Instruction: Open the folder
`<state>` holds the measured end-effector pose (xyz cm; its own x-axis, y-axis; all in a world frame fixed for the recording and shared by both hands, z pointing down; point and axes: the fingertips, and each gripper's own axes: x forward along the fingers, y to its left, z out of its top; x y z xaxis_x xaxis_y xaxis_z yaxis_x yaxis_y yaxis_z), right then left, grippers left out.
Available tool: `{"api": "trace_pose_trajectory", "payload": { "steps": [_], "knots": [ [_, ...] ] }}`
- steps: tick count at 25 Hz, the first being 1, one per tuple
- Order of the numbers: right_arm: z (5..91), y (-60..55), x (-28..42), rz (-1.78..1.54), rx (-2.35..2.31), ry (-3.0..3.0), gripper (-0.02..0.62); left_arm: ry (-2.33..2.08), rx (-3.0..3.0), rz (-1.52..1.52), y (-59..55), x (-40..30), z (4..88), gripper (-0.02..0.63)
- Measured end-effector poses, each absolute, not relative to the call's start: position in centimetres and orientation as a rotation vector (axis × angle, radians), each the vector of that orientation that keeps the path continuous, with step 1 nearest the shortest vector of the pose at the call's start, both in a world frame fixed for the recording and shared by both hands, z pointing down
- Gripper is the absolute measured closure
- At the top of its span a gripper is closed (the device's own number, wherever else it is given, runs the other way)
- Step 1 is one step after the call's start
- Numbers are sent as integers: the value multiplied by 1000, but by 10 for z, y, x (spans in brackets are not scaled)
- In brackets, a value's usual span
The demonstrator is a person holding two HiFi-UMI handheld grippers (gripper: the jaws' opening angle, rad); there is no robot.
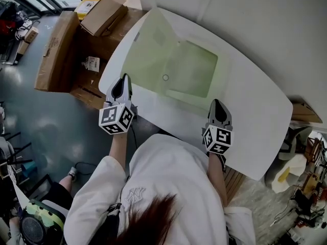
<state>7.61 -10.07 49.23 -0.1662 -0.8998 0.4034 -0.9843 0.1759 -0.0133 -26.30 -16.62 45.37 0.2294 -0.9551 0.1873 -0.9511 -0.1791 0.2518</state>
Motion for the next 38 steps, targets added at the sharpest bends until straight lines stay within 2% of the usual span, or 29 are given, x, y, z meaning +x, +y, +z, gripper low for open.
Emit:
{"api": "trace_pose_trajectory", "payload": {
  "steps": [17, 38],
  "knots": [
    [445, -78, 97, 381, 1870, -2289, 589, -1686, 2417, 31, -147, -175, 413, 594],
    [424, -57, 134, 359, 1882, -2327, 589, -1586, 2572, 181, -127, -95, 413, 583]
  ]
}}
